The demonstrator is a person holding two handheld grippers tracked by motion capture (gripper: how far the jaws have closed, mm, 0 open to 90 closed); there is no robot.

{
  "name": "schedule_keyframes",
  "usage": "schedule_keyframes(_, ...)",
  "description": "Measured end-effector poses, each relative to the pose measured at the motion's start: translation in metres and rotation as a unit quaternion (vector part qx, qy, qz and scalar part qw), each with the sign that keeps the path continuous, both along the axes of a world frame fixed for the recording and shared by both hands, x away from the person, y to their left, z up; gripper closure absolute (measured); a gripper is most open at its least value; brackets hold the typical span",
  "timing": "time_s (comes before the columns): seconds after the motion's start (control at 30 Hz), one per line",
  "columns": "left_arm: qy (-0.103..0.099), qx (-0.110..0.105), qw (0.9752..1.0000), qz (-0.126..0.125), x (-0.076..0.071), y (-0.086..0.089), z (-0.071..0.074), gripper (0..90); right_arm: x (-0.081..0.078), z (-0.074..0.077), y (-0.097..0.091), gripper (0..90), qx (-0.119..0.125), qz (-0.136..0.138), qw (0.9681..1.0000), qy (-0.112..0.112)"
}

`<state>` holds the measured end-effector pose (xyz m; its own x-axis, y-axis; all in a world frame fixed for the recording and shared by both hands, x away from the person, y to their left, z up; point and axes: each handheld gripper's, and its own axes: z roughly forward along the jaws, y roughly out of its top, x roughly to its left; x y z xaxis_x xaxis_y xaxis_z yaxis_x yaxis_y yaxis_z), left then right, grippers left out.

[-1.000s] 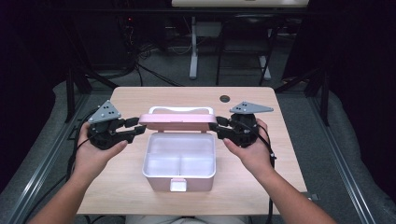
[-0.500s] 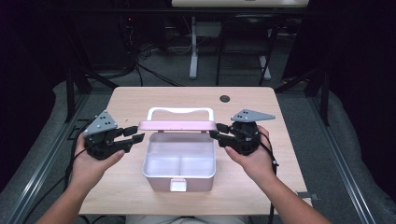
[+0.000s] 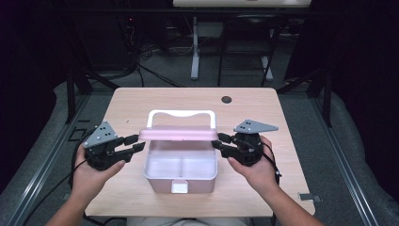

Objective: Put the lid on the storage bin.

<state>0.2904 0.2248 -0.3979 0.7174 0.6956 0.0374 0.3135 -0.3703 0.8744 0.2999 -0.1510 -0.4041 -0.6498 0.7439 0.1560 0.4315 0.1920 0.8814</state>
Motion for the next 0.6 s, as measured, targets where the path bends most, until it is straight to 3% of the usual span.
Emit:
schedule_keyframes(0.23, -0.004, 0.011, 0.9999, -0.003, -0.010, -0.001, -0.006, 63.2, -0.009, -0.008, -0.002, 64.5, 0.000, 0.005, 1.0000, 0.001)
schedule_keyframes(0.43, 0.000, 0.008, 1.0000, -0.005, -0.014, 0.001, -0.011, 64.8, -0.016, -0.015, -0.001, 64.6, -0.008, 0.005, 1.0000, -0.001)
schedule_keyframes(0.6, 0.003, 0.005, 1.0000, -0.006, -0.017, 0.005, -0.014, 65.0, -0.018, -0.020, -0.004, 65.9, 0.000, 0.009, 0.9999, 0.012)
